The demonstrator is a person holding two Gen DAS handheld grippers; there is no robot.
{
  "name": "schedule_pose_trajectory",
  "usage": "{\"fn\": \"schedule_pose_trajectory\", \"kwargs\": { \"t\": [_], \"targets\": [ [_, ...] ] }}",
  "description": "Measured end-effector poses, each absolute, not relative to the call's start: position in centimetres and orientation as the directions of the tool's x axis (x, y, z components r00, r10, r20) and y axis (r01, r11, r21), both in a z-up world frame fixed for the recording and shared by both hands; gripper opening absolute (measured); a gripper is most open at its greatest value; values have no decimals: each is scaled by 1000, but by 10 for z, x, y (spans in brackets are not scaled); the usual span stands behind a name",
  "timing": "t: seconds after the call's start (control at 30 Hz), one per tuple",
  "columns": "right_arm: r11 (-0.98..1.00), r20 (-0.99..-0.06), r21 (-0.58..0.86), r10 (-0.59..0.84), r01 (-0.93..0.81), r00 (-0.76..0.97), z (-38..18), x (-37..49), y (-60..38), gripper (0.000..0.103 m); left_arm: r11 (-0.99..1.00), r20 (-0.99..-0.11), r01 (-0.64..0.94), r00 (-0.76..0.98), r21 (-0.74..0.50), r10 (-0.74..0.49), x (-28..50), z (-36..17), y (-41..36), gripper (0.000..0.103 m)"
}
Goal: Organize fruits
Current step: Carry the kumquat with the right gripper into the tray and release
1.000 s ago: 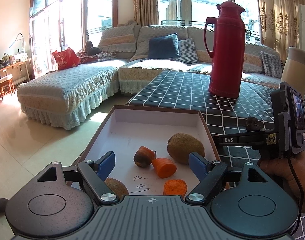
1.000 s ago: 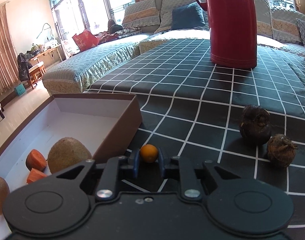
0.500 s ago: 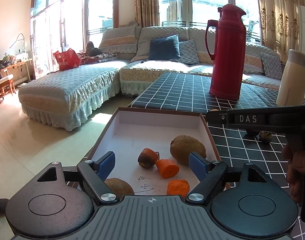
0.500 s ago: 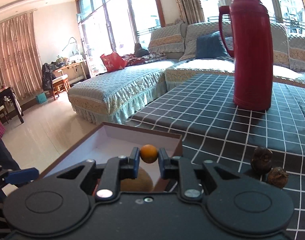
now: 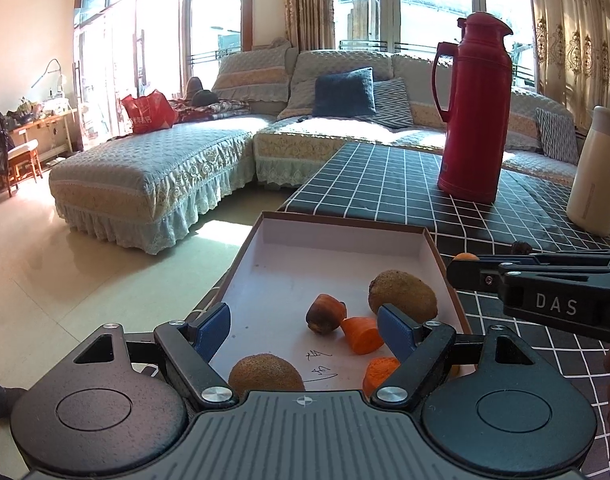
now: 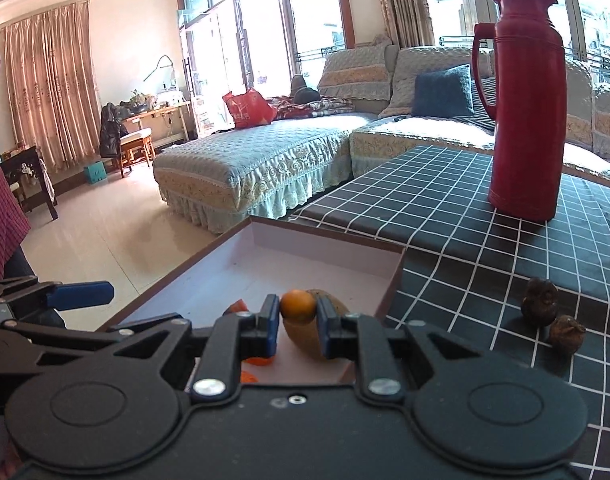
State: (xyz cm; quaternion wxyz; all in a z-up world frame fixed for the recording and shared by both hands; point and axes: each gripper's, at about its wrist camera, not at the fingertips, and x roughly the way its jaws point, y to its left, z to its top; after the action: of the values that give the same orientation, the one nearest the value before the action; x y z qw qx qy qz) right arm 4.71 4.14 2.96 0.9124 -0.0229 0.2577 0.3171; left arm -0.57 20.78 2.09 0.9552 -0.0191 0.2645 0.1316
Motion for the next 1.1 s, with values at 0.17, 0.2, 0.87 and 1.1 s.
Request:
{"fn": "schedule_pose_trajectory", "kwargs": {
  "t": [0.17, 0.2, 0.87, 1.1],
  "targets": [
    [803, -472, 119, 563, -583, 679, 36, 40, 37, 18, 963, -521, -267, 817, 39, 247, -3, 17, 208, 81],
    [805, -475, 118, 560, -582, 679, 35, 40, 38, 18, 963, -523, -267, 816, 38, 247, -3, 17, 209, 81],
    [803, -517, 99, 547, -588, 659, 17, 32, 47, 19, 951, -539, -306, 794, 47, 282, -5, 15, 224, 81],
    [805, -518, 100, 544, -585, 660, 16, 32, 47, 19, 952, -540, -303, 794, 47, 279, -5, 15, 224, 81]
  ]
}}
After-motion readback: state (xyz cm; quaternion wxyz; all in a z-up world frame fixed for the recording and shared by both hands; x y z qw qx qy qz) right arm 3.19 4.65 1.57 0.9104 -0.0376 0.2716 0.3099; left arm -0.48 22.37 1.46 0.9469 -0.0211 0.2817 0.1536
